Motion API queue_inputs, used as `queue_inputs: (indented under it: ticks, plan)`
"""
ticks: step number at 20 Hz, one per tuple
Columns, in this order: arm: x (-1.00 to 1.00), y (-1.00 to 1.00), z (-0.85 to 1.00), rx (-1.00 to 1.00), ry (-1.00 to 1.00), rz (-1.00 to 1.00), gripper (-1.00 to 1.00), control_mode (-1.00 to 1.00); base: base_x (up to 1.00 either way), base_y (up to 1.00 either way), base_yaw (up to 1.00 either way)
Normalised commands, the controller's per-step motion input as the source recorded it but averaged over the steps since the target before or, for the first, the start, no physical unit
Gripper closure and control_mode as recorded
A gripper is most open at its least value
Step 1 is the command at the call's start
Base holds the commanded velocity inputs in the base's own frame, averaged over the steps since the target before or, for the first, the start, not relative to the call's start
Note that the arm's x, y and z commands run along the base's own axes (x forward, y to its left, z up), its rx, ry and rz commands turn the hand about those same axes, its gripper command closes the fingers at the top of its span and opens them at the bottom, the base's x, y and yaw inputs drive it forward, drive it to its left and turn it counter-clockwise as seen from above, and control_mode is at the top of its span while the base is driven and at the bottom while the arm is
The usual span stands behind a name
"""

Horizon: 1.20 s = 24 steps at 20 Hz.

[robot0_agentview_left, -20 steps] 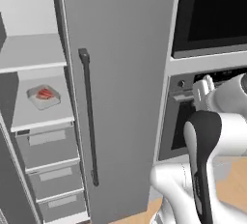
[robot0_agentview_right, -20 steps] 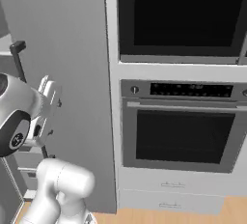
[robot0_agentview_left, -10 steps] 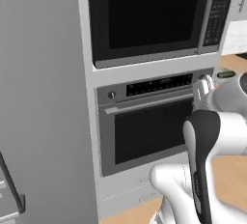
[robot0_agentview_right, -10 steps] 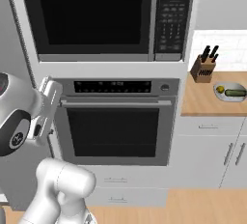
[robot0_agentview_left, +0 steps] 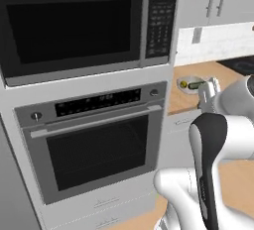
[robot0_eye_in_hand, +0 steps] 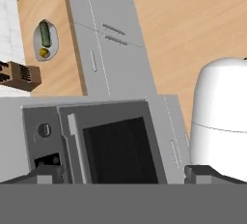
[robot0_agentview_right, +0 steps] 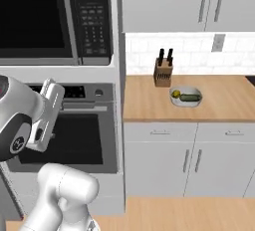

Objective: Take the meat container that has the steak and place it on the second highest rack of the freezer. Then take the vegetable container that has the cucumber and lemon and place it on the highest rack of the freezer.

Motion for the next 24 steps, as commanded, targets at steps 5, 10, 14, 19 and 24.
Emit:
queue_inputs:
  ticks: [5,10,14,19,24]
  plan:
    - [0.00,0.00,0.00,0.00,0.00,0.00,-1.00,1.00,0.69,-1.00,0.00]
    - [0.00,0.00,0.00,0.00,0.00,0.00,-1.00,1.00,0.84,-1.00,0.03]
    - [0.00,0.00,0.00,0.00,0.00,0.00,-1.00,1.00,0.82,-0.89,0.03]
    - [0.00,0.00,0.00,0.00,0.00,0.00,-1.00,1.00,0.78,-0.32,0.07]
    - [0.00,0.00,0.00,0.00,0.00,0.00,-1.00,1.00,0.55,0.00,0.02]
